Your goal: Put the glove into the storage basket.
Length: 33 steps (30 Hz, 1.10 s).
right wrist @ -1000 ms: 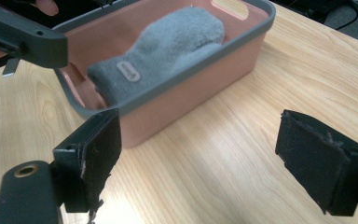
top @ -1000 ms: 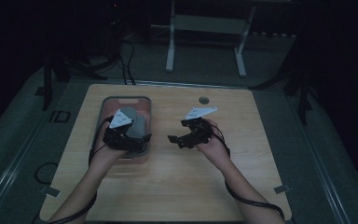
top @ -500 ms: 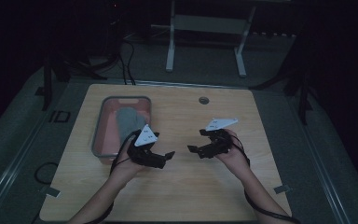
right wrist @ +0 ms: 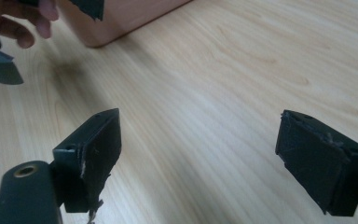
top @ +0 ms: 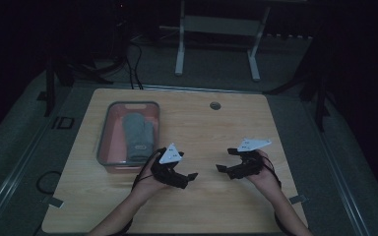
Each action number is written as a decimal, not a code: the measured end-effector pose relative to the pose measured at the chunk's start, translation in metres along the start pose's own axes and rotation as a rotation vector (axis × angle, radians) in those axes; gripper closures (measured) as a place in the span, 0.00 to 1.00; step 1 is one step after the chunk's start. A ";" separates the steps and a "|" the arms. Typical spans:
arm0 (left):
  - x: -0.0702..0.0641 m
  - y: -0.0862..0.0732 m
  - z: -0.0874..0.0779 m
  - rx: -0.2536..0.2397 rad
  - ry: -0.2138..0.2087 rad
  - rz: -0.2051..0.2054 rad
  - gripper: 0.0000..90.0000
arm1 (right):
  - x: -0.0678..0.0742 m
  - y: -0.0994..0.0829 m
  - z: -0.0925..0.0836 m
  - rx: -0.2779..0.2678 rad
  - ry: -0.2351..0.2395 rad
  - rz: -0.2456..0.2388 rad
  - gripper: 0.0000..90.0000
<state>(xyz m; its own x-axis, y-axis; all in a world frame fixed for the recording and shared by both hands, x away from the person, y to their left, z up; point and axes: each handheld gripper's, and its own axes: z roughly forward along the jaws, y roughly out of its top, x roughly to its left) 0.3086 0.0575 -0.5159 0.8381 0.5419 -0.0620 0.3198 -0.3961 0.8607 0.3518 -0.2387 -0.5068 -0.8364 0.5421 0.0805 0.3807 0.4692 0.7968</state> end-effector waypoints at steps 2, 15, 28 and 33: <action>-0.002 -0.003 0.004 0.004 -0.013 -0.007 0.13 | -0.002 -0.008 -0.003 -0.007 -0.005 0.003 0.16; -0.008 -0.021 0.019 0.010 -0.053 -0.027 0.13 | -0.004 -0.057 -0.017 -0.021 -0.039 0.014 0.16; -0.014 -0.033 0.025 0.012 -0.084 -0.034 0.13 | -0.007 -0.088 -0.042 -0.070 -0.083 0.063 0.16; -0.013 -0.035 0.024 -0.002 -0.085 -0.043 0.13 | -0.011 -0.093 -0.048 -0.090 -0.095 0.077 0.16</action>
<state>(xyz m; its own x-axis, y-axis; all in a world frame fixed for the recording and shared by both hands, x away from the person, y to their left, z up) 0.2975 0.0461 -0.5573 0.8580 0.4936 -0.1419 0.3560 -0.3724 0.8571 0.3062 -0.3217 -0.5529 -0.7633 0.6398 0.0897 0.4017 0.3612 0.8415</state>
